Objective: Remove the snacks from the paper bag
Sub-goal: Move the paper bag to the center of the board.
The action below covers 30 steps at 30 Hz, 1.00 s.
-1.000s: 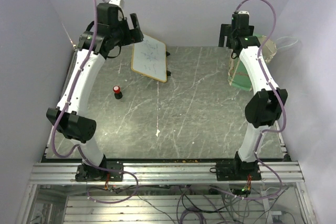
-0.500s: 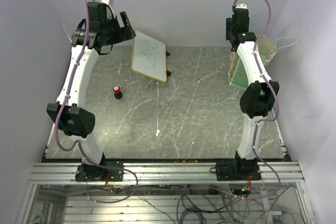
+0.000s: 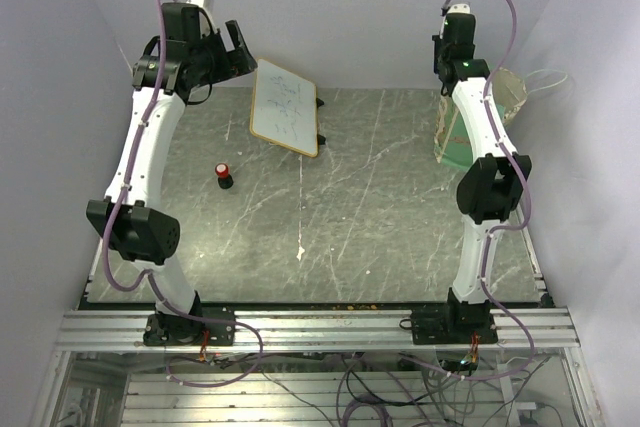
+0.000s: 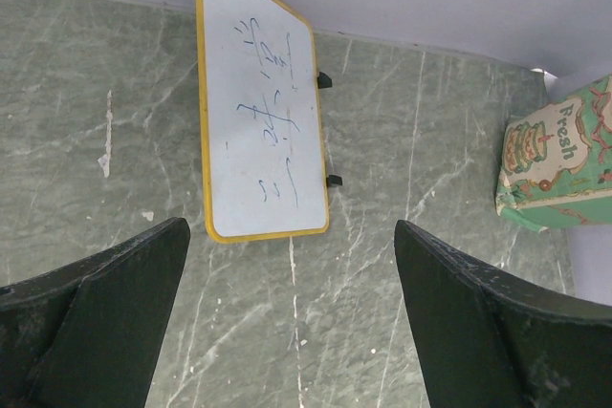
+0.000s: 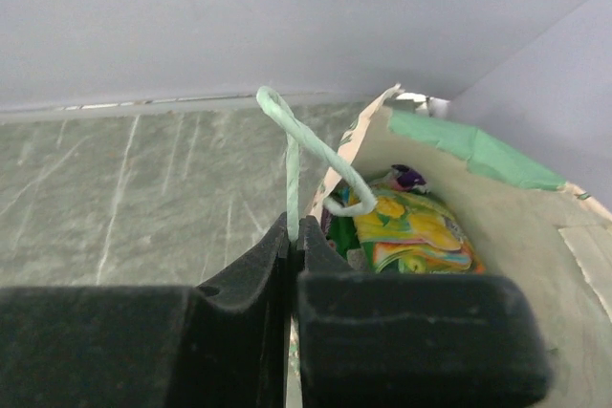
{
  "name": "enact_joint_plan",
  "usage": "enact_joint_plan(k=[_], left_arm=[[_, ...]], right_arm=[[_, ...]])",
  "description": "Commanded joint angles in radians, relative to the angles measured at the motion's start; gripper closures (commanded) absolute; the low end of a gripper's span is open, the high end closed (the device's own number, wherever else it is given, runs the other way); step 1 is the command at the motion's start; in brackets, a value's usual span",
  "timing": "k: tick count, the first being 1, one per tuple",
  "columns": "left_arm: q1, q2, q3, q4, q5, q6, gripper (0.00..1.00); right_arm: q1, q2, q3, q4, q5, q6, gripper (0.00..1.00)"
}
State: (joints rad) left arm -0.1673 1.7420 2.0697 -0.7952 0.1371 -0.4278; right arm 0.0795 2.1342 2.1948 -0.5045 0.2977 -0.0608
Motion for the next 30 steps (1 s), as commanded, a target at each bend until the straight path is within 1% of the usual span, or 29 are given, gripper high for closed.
enact_joint_plan(k=[1,4,9,14,18,23,24,27,30], left_arm=[[0.006,-0.115,-0.047,0.023,0.049,-0.044,0.01],[0.006,-0.159,-0.074,0.023,0.097,-0.081,0.01],[0.006,-0.221,-0.144,0.041,0.173,-0.152,0.01],[0.006,-0.289,-0.225,0.050,0.225,-0.195,0.02],[0.006,-0.335,-0.280,0.043,0.237,-0.219,0.03],[0.006,-0.399,-0.329,0.025,0.236,-0.244,0.03],[0.006,-0.414,-0.347,0.020,0.236,-0.250,0.03],[0.007,-0.453,-0.385,0.011,0.248,-0.279,0.03],[0.006,-0.483,-0.415,-0.002,0.269,-0.300,0.03]], right_arm=[[0.016,-0.151,-0.074,-0.041,-0.100,0.040,1.00],[0.031,-0.211,-0.108,-0.102,-0.144,0.069,1.00],[0.066,-0.331,-0.220,-0.186,-0.219,0.101,1.00],[0.156,-0.492,-0.381,-0.243,-0.251,0.142,1.00],[0.265,-0.604,-0.498,-0.287,-0.302,0.226,1.00],[0.404,-0.722,-0.640,-0.288,-0.418,0.392,1.00],[0.460,-0.739,-0.662,-0.279,-0.425,0.423,1.00],[0.580,-0.767,-0.705,-0.229,-0.441,0.511,1.00],[0.713,-0.736,-0.690,-0.175,-0.446,0.557,1.00]])
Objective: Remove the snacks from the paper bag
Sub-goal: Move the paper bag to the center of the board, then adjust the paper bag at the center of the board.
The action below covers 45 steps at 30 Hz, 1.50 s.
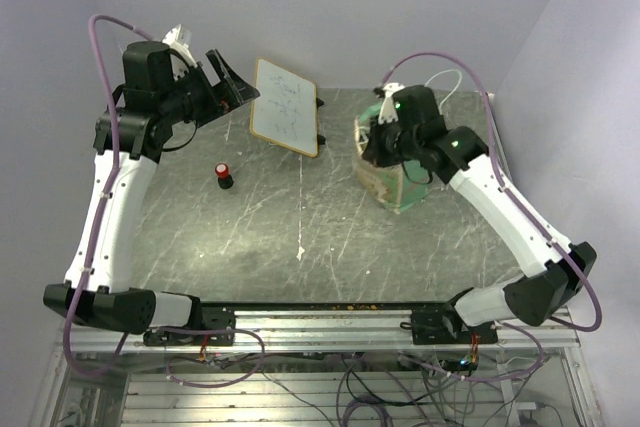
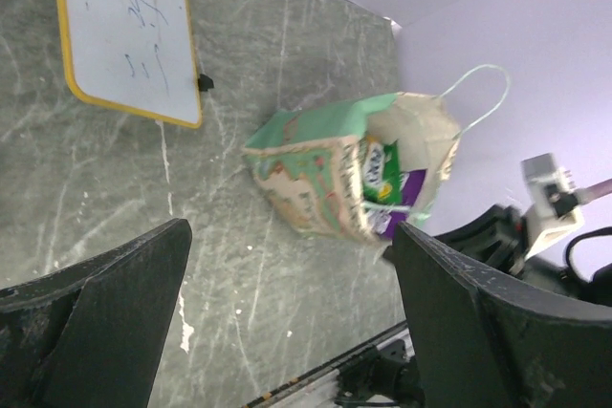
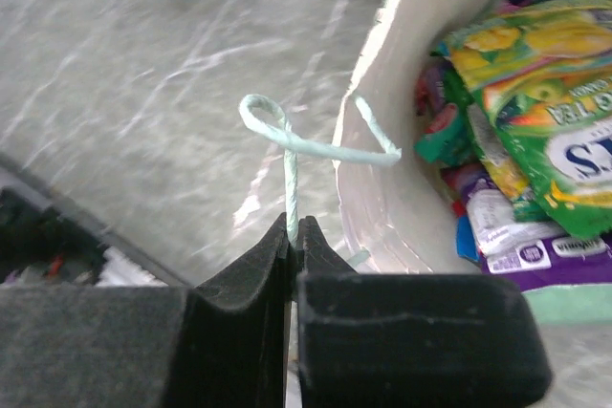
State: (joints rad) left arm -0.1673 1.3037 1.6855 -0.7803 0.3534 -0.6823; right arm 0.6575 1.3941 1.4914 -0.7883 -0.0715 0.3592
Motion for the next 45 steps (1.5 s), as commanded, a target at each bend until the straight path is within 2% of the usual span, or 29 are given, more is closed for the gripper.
enact_joint_plan(k=[1,5,7,11,14,17,22,24,28,33,39,45], left_arm=[[0.006,-0.054,-0.041,-0.022,0.055,-0.051,0.04],[0.006,-0.092,-0.083,-0.038,0.054,-0.060,0.04],[0.006,-0.111,-0.102,-0.047,0.056,-0.064,0.04],[0.006,-0.139,-0.148,-0.048,0.085,-0.082,0.04],[0.006,-0.155,-0.209,-0.020,0.141,-0.098,0.05],[0.005,-0.166,-0.256,0.031,0.189,-0.115,0.08],[-0.046,-0.135,-0.315,0.046,0.211,-0.099,0.07],[-0.111,-0.090,-0.317,0.004,0.177,-0.063,0.08],[-0.270,-0.023,-0.301,-0.038,0.059,-0.025,0.13],[-0.307,0.021,-0.315,-0.020,0.010,-0.043,0.15],[-0.320,0.043,-0.324,0.028,0.082,-0.070,0.35],[-0.321,0.004,-0.360,0.067,0.114,-0.123,0.54]], right_arm=[[0.176,0.023,0.031,0.123,-0.077,0.144,1.00],[0.262,0.093,0.095,0.207,-0.093,0.187,1.00],[0.270,0.117,0.116,0.250,-0.118,0.201,0.94],[0.270,0.136,0.167,0.252,-0.096,0.178,0.73],[0.268,0.117,0.206,0.186,0.005,0.112,0.48],[0.265,0.089,0.245,0.109,0.119,0.035,0.30],[0.231,0.042,0.286,-0.012,0.344,-0.023,0.13],[0.177,0.032,0.288,-0.039,0.364,-0.007,0.11],[0.006,0.009,0.232,0.002,0.214,0.067,0.11],[-0.053,-0.004,0.185,0.102,0.127,0.138,0.14],[-0.076,0.005,0.236,0.076,0.183,0.088,0.14],[-0.111,0.095,0.404,-0.151,0.377,-0.041,0.12]])
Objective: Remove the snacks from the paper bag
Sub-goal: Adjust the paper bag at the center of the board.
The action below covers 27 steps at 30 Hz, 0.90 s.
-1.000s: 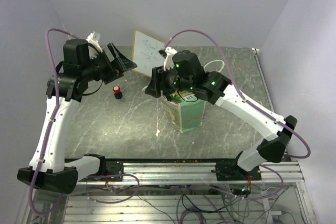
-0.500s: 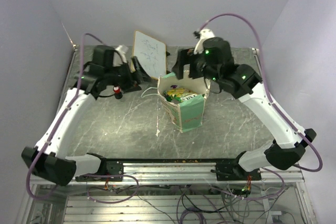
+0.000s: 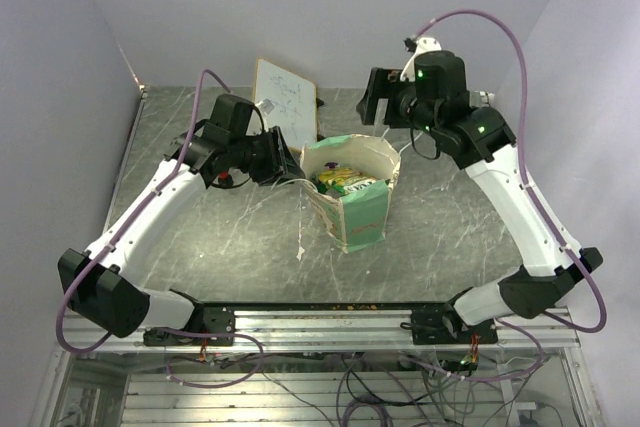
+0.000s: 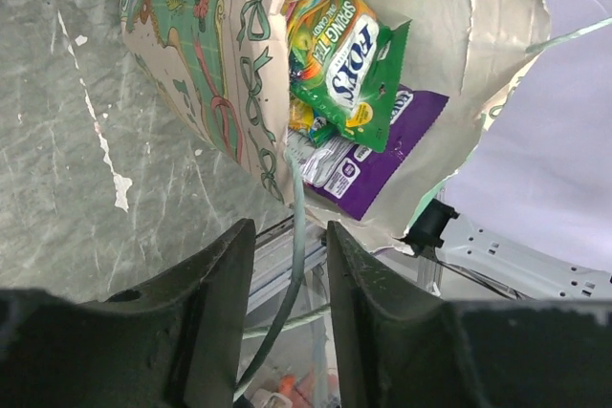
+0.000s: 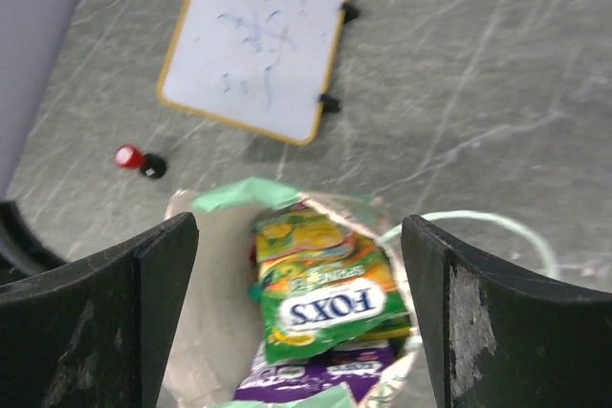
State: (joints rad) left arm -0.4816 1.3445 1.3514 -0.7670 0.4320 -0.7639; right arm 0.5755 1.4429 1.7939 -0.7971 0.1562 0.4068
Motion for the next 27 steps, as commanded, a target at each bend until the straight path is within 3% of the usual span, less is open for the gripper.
enact_joint_plan(k=[1,4,10,15,18,23,27], left_arm=[[-0.005,-0.043,-0.027,0.060,0.029,-0.048,0.56],[-0.004,-0.048,-0.019,0.070,0.007,-0.077,0.62],[-0.005,-0.060,-0.034,0.155,-0.011,-0.179,0.70],[-0.006,-0.067,-0.036,0.210,-0.001,-0.243,0.75],[-0.006,-0.053,-0.040,0.227,0.038,-0.268,0.79],[-0.009,-0.056,-0.011,0.214,0.045,-0.296,0.92],[-0.009,-0.061,0.081,0.164,-0.003,-0.295,0.93]], right_arm=[[-0.044,0.064,0.120,-0.182,0.176,-0.097,0.12],[-0.127,0.096,0.143,-0.246,0.181,-0.102,0.10],[-0.233,0.056,0.023,-0.205,0.021,-0.135,0.12],[-0.270,0.029,-0.042,-0.154,-0.216,-0.164,0.39],[-0.269,0.022,-0.082,-0.158,-0.244,-0.175,0.47],[-0.213,-0.003,-0.090,-0.136,-0.270,-0.208,0.79],[-0.158,0.005,-0.001,-0.137,-0.264,-0.239,0.98]])
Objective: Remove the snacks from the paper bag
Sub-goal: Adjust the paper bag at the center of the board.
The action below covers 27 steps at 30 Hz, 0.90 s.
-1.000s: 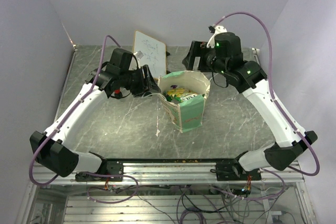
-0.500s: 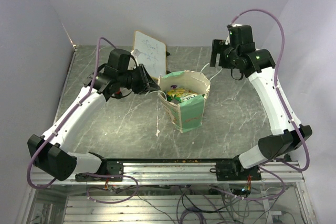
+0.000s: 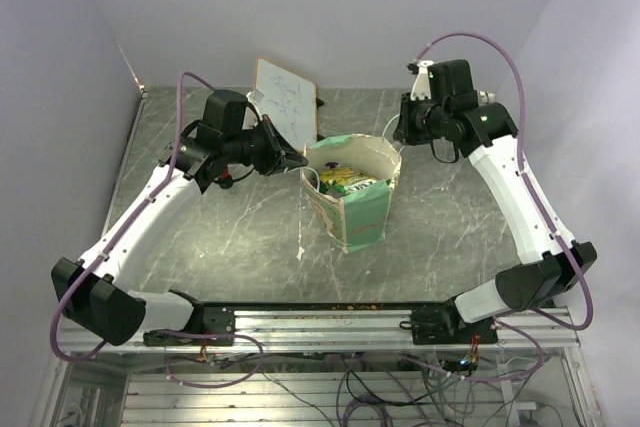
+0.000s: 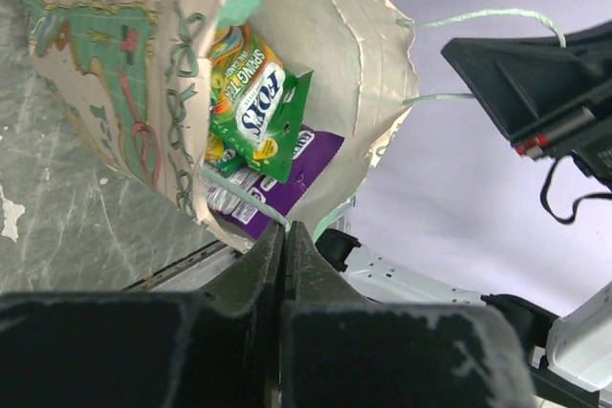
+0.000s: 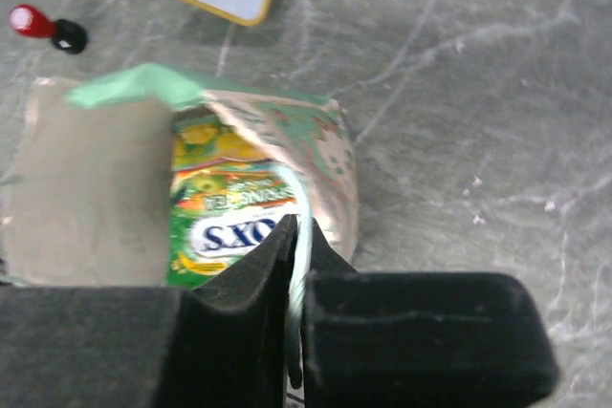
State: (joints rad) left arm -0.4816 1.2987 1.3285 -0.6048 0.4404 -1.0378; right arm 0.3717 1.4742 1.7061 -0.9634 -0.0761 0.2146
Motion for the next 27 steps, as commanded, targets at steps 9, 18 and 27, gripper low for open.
enact_joint_plan(k=[9,18,27], left_arm=[[0.053,0.012,0.307,-0.173,-0.159,0.024,0.93],[0.300,0.108,0.555,-0.367,-0.099,0.221,0.93],[0.304,0.263,0.647,-0.467,-0.053,0.332,0.93]], right_arm=[[0.197,-0.033,0.128,0.093,-0.193,-0.099,1.00],[0.254,0.021,0.047,0.353,-0.613,0.065,1.00],[0.267,-0.020,-0.191,0.408,-0.676,0.068,1.00]])
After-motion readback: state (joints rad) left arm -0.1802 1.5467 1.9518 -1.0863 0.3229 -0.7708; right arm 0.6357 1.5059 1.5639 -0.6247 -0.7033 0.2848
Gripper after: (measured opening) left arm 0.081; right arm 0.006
